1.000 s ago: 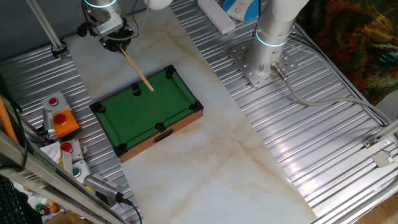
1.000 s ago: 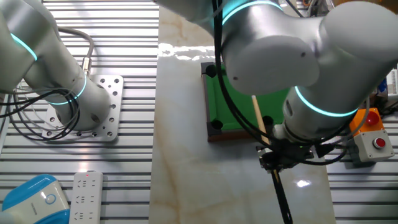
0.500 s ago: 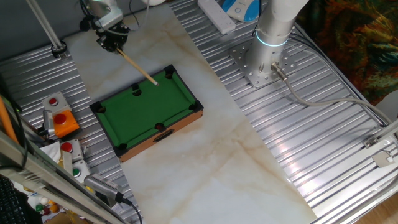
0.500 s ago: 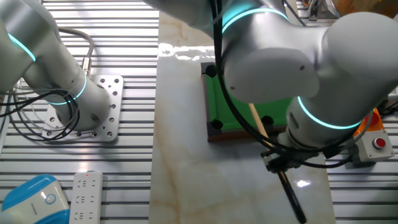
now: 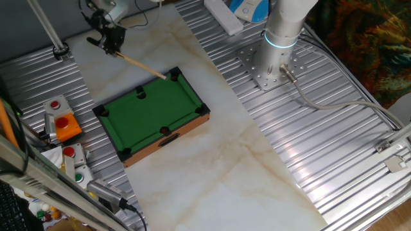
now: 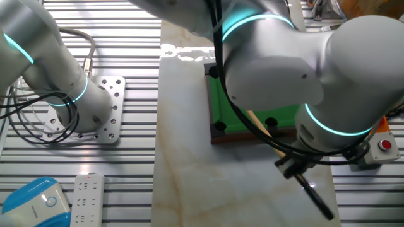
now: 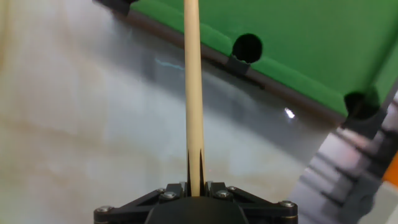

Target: Hit the pool ball

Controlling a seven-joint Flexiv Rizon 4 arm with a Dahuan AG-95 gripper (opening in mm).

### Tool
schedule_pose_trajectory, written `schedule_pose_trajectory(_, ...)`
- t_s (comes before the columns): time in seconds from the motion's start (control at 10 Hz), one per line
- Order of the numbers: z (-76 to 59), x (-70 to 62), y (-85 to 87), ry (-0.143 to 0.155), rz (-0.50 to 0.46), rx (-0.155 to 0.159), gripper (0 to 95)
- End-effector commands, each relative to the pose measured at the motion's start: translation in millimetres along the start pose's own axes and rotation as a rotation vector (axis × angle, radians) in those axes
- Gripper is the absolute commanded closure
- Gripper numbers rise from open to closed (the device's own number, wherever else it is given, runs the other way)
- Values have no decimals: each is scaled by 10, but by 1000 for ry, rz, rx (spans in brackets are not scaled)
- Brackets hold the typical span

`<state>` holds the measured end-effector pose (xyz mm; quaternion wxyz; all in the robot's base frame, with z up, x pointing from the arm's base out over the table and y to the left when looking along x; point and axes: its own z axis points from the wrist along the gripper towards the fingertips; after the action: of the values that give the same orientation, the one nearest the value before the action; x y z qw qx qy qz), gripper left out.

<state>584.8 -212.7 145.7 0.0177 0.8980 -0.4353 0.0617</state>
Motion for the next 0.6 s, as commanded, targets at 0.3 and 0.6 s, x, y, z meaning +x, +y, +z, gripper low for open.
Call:
schedule_pose_trajectory(0.3,-44,133,-252,-13,-183,33,950)
schedule_pose_trajectory(0.6,-18,121,-314,-13,-280,39,950)
